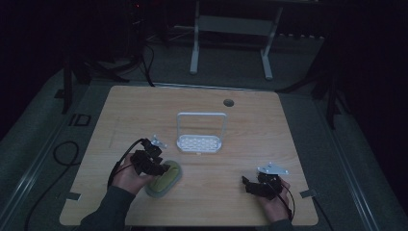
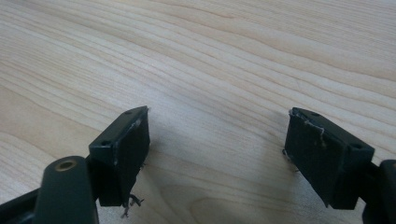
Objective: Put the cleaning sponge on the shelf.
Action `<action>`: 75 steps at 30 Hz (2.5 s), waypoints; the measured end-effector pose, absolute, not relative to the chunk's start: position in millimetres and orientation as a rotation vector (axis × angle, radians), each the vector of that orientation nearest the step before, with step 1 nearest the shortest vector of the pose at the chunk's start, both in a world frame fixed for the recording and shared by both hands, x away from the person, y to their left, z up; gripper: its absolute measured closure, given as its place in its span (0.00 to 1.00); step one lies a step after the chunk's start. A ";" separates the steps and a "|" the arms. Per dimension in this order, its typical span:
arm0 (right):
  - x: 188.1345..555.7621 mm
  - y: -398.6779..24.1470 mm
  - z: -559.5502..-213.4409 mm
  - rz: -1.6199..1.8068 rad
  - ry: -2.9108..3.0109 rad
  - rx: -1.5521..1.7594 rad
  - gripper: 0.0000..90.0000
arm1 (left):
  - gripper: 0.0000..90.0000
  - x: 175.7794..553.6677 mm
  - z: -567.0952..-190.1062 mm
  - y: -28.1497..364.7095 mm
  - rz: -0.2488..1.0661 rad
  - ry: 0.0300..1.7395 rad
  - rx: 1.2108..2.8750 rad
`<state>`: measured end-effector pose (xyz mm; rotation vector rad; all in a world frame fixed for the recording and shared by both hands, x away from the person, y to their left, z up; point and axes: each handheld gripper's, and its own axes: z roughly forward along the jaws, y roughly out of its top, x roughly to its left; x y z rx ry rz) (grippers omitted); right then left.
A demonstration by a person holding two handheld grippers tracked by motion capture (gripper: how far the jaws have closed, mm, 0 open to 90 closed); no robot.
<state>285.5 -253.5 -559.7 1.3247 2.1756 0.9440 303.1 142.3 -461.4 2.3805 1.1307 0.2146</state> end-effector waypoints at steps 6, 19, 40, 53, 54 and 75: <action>285.5 -253.5 -559.7 0.944 2.176 1.324 0.24 | 0.63 306.0 -460.5 140.2 0.200 1.147 2.408; 285.5 -253.6 -559.7 0.944 2.177 1.323 0.24 | 0.55 315.9 -459.9 136.1 0.139 1.193 2.453; 285.6 -253.7 -559.8 0.944 2.176 1.320 0.24 | 0.55 326.2 -462.6 127.7 0.012 1.200 2.565; 285.5 -253.6 -559.7 0.944 2.176 1.323 0.24 | 0.60 331.8 -466.6 122.8 -0.036 1.209 2.627; 285.5 -253.5 -559.7 0.944 2.176 1.324 0.24 | 0.60 332.1 -467.0 123.0 -0.037 1.211 2.631; 285.5 -253.6 -559.7 0.944 2.176 1.323 0.24 | 0.73 336.6 -474.1 119.0 -0.095 1.250 2.690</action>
